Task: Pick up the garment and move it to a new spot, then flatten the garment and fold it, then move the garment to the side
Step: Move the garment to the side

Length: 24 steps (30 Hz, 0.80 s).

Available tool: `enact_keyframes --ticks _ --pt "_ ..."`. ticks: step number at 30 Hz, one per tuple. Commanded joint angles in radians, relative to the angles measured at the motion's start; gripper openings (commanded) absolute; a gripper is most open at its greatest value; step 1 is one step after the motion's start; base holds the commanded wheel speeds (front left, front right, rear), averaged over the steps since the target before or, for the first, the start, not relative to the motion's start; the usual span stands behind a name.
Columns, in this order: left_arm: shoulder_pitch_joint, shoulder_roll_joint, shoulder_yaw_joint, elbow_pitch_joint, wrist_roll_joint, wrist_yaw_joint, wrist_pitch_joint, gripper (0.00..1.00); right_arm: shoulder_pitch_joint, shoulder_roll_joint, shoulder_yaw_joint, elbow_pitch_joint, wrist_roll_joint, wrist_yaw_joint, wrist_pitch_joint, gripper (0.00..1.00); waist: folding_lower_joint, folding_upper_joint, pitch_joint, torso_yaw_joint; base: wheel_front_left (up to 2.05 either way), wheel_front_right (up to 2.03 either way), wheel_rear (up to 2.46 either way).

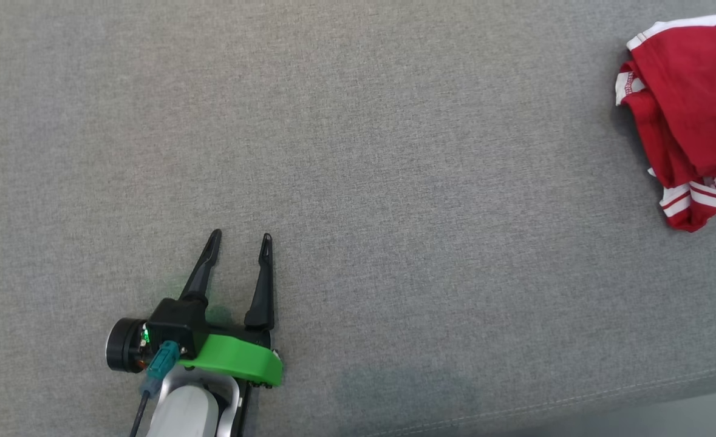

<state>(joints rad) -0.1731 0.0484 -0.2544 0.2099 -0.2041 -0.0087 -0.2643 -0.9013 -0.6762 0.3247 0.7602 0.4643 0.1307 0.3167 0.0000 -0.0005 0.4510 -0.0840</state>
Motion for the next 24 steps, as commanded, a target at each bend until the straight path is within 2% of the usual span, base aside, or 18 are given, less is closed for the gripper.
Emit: enact_keyframes --ticks 1,9,10,11,12,13,24 --pt "0.01 0.004 0.004 0.001 -0.009 0.005 0.001 1.0 0.007 -0.014 0.005 0.006 0.013 0.0 0.006 0.0 0.0 0.0005 -0.012 -0.007 0.0 0.0 0.0" --pt "0.028 0.004 0.013 -0.001 -0.007 0.001 0.001 1.0 0.029 -0.063 0.042 0.046 0.083 -0.001 0.018 0.0 0.0 0.0005 -0.033 -0.018 0.0 0.0 0.0" --pt "0.03 0.004 0.014 -0.002 -0.004 0.0 0.001 1.0 0.032 -0.063 0.044 0.055 0.086 -0.001 0.019 0.16 0.0 0.0005 -0.031 -0.019 0.0 0.0 0.0" --pt "0.031 0.004 0.016 -0.002 -0.001 -0.002 0.001 1.0 0.036 -0.06 0.047 0.065 0.091 -0.001 0.022 0.44 0.0 0.0005 -0.03 -0.019 0.0 0.0 0.0" --pt "0.031 0.004 0.018 -0.003 0.001 -0.004 0.001 1.0 0.037 -0.06 0.049 0.07 0.093 -0.001 0.019 0.89 0.0 0.0005 -0.028 -0.019 0.0 0.0 0.0" --pt "0.03 0.004 0.019 -0.004 0.003 -0.005 0.001 1.0 0.036 -0.065 0.048 0.079 0.09 -0.001 0.009 1.0 0.0 0.0005 -0.024 -0.019 0.0 0.0 0.0" --pt "0.046 0.004 0.027 -0.003 -0.009 0.001 0.001 1.0 0.046 -0.073 0.054 0.178 0.047 -0.001 -0.055 1.0 0.0 0.0005 -0.045 -0.027 0.0 0.0 0.0"
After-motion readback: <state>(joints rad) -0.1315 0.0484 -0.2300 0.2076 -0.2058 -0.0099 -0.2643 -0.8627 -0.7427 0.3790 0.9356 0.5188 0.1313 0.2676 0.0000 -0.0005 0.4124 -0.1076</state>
